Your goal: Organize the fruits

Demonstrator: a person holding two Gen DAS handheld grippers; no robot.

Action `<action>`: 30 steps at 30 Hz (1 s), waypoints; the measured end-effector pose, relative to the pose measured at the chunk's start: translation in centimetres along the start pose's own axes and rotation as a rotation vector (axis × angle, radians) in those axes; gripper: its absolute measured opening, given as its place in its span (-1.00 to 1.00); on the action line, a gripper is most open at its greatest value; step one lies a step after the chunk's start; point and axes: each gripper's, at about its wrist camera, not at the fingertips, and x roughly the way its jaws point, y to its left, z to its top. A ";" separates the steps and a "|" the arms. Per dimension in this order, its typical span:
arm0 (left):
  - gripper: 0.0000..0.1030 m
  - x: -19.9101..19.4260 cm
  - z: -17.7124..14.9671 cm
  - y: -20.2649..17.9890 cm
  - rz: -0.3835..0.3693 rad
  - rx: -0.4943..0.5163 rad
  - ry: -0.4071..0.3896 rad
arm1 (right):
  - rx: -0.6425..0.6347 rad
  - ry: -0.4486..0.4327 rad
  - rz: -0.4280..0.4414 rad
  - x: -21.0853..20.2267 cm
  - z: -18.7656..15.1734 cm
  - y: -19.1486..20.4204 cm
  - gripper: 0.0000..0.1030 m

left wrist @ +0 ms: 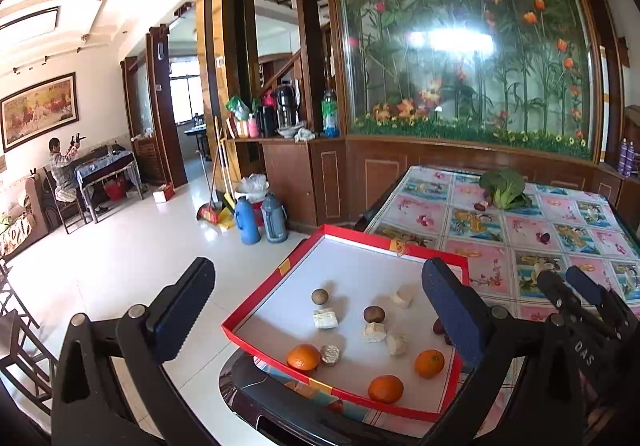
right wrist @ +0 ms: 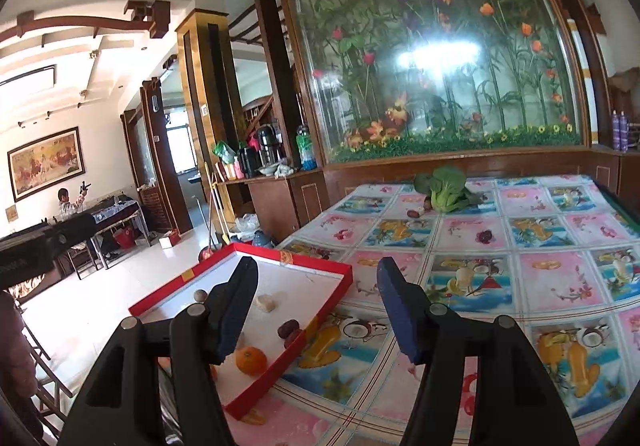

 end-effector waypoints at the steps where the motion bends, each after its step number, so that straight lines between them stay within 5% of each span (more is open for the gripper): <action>1: 1.00 -0.5 0.0 0.1 -0.005 -0.003 -0.008 | -0.002 -0.012 -0.002 -0.7 0.3 0.3 0.32; 11: 1.00 -4.3 -0.4 1.2 -0.029 -0.015 -0.043 | -0.017 -0.102 0.006 -7.1 2.1 4.4 0.59; 21: 1.00 -7.8 -1.0 2.8 -0.057 -0.012 -0.043 | 0.040 -0.099 0.010 -10.1 1.9 6.5 0.73; 30: 1.00 -9.9 -1.8 6.1 -0.033 -0.112 -0.068 | -0.029 -0.161 0.034 -12.5 1.2 9.6 0.97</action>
